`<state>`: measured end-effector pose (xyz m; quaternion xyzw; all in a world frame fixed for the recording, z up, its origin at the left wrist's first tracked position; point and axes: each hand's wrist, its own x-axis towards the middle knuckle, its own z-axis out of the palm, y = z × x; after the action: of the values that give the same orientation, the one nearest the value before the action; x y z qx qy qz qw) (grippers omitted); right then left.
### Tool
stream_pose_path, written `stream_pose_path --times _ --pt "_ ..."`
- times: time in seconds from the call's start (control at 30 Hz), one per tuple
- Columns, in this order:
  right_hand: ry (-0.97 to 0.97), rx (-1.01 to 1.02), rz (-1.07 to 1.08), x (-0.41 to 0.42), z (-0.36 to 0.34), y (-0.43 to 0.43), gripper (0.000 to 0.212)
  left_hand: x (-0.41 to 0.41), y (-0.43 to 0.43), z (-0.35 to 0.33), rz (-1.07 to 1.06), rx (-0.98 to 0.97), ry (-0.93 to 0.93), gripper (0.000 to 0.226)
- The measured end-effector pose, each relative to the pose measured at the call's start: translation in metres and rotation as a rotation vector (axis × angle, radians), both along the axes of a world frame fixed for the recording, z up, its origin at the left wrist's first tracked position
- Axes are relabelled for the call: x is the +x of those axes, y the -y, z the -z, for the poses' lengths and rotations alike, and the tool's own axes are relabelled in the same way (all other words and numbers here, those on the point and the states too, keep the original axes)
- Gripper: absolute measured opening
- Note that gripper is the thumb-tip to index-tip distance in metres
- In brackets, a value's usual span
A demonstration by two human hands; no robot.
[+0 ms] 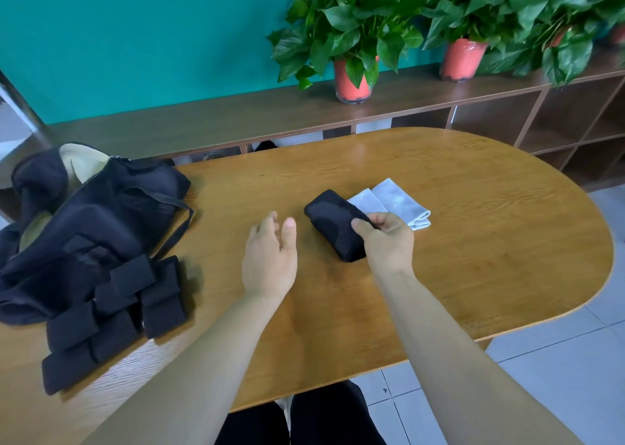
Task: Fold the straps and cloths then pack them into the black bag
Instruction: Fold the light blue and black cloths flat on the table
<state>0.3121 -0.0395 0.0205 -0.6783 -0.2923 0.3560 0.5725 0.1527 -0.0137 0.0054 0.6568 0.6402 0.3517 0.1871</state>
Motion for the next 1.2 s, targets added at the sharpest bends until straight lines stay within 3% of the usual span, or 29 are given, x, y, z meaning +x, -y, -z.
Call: stream_pose_path --times 0.13,0.23,0.33,0.53,0.63,0.8,1.2 --pt "0.147 -0.143 0.147 -0.002 0.005 -0.023 0.013 0.005 -0.002 0.007 0.199 -0.007 -0.223 0.052" --pt "0.296 -0.218 0.2 -0.002 0.018 -0.033 0.005 0.017 -0.006 0.009 0.35 -0.052 -0.31 0.048" --pt "0.52 -0.247 0.191 -0.001 0.03 -0.034 0.02 0.028 -0.013 0.01 0.437 -0.087 -0.337 0.048" --pt "1.035 0.069 0.18 0.003 0.044 -0.025 0.023 0.042 -0.03 0.013 0.505 -0.093 -0.431 0.049" --pt "1.225 0.078 0.098 0.006 0.054 -0.018 0.021 0.047 -0.031 0.016 0.519 -0.107 -0.459 0.051" --pt "1.247 -0.011 0.055 0.005 0.051 -0.018 0.016 0.044 -0.03 0.011 0.525 -0.131 -0.465 0.052" --pt "1.164 0.218 -0.028 -0.041 0.02 0.007 0.031 -0.045 0.028 -0.019 0.376 -0.024 -0.446 0.051"
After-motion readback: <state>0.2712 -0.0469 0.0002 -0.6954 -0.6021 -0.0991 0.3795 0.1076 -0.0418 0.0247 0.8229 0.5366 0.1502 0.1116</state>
